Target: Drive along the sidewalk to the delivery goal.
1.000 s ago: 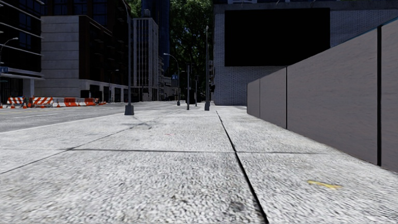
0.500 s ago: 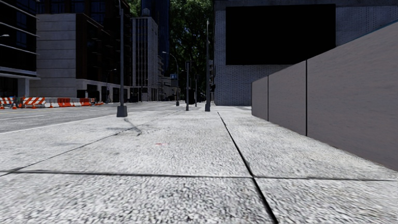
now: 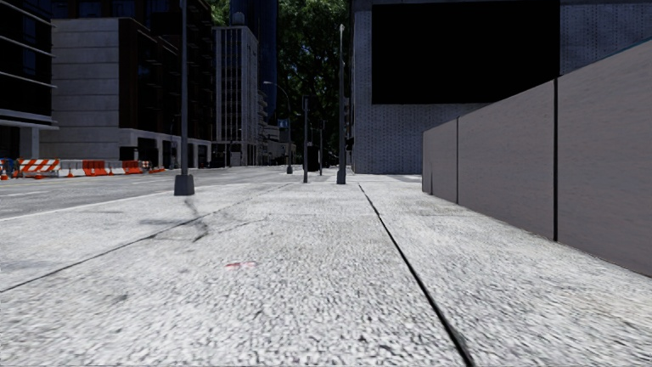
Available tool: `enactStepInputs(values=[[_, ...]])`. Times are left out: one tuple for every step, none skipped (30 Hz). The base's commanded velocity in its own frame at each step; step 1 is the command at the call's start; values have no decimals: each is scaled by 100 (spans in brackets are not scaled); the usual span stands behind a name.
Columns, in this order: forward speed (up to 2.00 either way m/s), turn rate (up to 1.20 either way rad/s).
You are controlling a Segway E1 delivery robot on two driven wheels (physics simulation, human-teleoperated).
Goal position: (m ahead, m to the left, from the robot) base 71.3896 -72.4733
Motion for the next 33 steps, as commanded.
enactStepInputs(values=[[200,0],[200,0],[200,0],[200,0],[200,0],[200,0],[200,0],[200,0],[200,0],[200,0],[200,0],[200,0],[200,0],[200,0],[200,0],[200,0],[200,0],[200,0],[200,0],[200,0],[200,0],[200,0],[200,0],[200,0],[200,0],[200,0],[200,0],[200,0],[200,0],[200,0],[200,0],[200,0],[200,0]])
